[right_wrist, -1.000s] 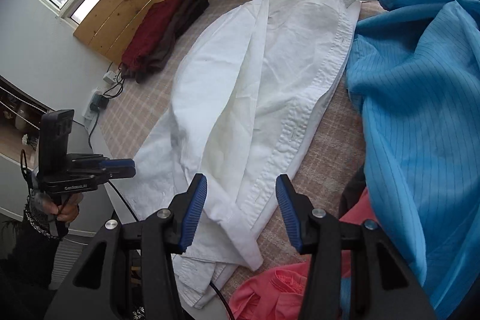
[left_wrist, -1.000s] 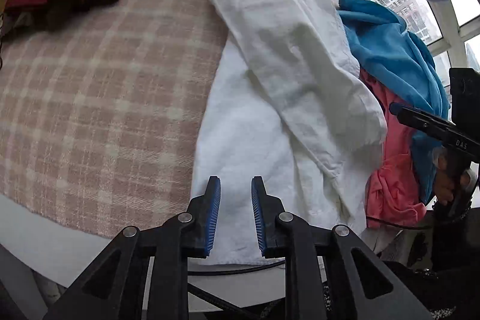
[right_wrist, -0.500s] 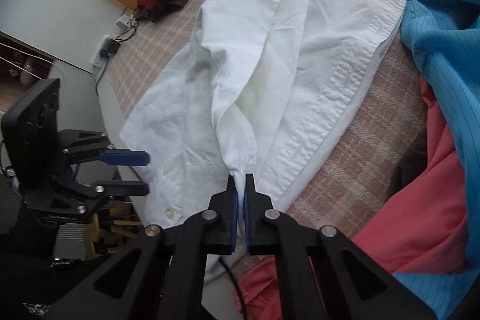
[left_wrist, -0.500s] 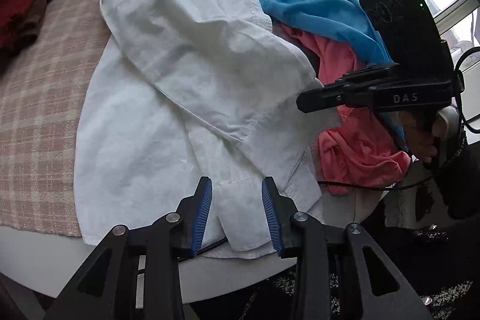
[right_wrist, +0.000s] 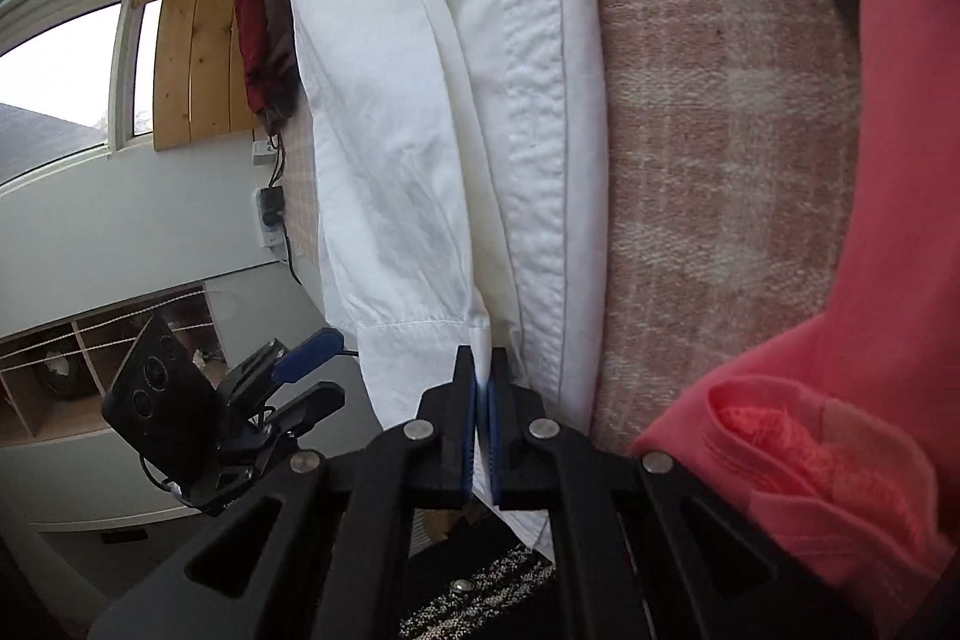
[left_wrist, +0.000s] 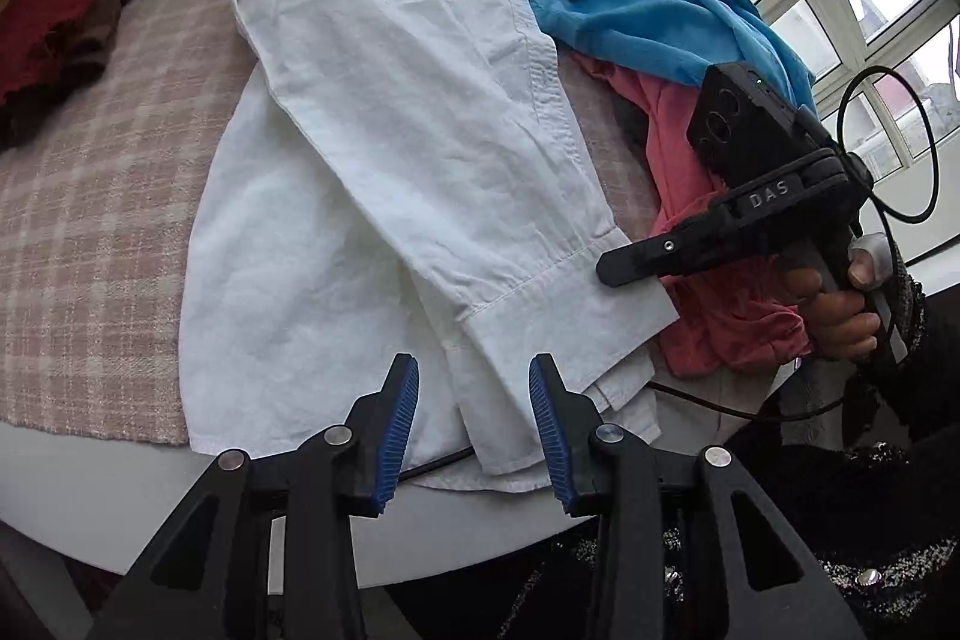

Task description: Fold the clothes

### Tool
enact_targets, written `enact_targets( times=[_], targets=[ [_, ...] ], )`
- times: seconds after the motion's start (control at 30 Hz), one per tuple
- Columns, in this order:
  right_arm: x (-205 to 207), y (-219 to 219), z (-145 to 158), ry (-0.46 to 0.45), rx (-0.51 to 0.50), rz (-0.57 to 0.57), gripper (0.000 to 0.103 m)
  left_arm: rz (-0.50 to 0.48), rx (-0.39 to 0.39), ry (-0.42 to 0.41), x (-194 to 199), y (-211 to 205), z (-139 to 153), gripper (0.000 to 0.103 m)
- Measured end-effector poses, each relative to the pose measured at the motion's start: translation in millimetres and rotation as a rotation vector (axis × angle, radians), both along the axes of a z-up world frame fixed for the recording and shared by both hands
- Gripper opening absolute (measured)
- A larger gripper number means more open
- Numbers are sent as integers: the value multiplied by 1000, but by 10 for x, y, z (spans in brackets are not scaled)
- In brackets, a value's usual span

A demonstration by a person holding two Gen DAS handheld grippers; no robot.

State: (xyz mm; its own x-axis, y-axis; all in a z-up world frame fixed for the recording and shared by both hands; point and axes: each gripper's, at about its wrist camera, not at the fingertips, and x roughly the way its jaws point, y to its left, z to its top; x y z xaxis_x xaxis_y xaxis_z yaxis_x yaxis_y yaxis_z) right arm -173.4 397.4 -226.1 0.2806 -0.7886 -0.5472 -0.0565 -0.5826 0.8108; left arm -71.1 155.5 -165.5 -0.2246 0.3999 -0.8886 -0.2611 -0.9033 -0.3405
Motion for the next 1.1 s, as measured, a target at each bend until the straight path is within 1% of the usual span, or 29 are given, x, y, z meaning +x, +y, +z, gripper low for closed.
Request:
enact_targets(
  times=[0.03, 0.07, 0.13, 0.17, 0.2, 0.27, 0.33, 0.37, 0.4, 0.43, 0.47, 0.53, 0.6, 0.63, 0.67, 0.77, 0.83, 0.9, 1.0, 1.03, 1.07, 1.1],
  targets=[
    [25, -17, 70, -20, -59, -3, 3, -6, -2, 3, 13, 19, 11, 37],
    [45, -43, 161, -14, -93, 3, 3, -6, 14, 4, 19, 21, 17, 37],
    [41, -106, 342, 55, -90, 28, 3, 3, 57, -4, 7, 21, -5, 41],
    [52, -129, 361, 85, -61, 48, 3, 8, 64, -16, -15, 42, -48, 41],
    [62, -156, 311, 89, -23, 62, 3, 7, 50, -20, -16, 67, -74, 40],
    [82, -177, 183, 84, 50, 85, 3, -4, -6, -14, 9, 124, -105, 39],
    [117, -163, 96, 107, 113, 121, 3, -15, -62, -7, 34, 181, -136, 39],
    [137, -165, 92, 112, 127, 137, 3, -33, -64, 11, 71, 212, -100, 39],
    [152, -166, 100, 123, 142, 152, 3, -61, -49, 36, 122, 249, -32, 39],
    [148, -168, 153, 158, 160, 171, 3, -97, -42, 58, 169, 300, 28, 41],
    [141, -188, 234, 211, 180, 199, 3, -134, -55, 81, 197, 373, 58, 41],
    [130, -255, 433, 340, 250, 283, 7, -209, -97, 127, 231, 540, 86, 43],
    [113, -273, 625, 463, 297, 300, 29, -263, -122, 140, 212, 706, 29, 43],
    [85, -269, 698, 512, 308, 306, 31, -287, -133, 142, 196, 789, -9, 43],
    [55, -268, 756, 551, 321, 314, 32, -312, -144, 144, 180, 872, -47, 43],
    [-42, -280, 794, 598, 377, 322, 31, -386, -176, 149, 132, 1121, -163, 43],
    [-104, -269, 789, 638, 445, 318, 31, -432, -210, 161, 108, 1282, -243, 43],
    [-156, -212, 782, 642, 473, 313, 32, -464, -244, 189, 101, 1389, -310, 43],
    [-199, -169, 761, 614, 465, 296, 32, -442, -216, 186, 33, 1370, -314, 42],
    [-206, -150, 760, 609, 462, 286, 32, -428, -195, 176, 3, 1335, -304, 38],
    [-197, -154, 760, 608, 459, 280, 32, -411, -168, 163, -31, 1287, -289, 28],
    [-191, -148, 757, 608, 459, 277, 32, -398, -142, 144, -62, 1240, -281, 23]
  ],
)
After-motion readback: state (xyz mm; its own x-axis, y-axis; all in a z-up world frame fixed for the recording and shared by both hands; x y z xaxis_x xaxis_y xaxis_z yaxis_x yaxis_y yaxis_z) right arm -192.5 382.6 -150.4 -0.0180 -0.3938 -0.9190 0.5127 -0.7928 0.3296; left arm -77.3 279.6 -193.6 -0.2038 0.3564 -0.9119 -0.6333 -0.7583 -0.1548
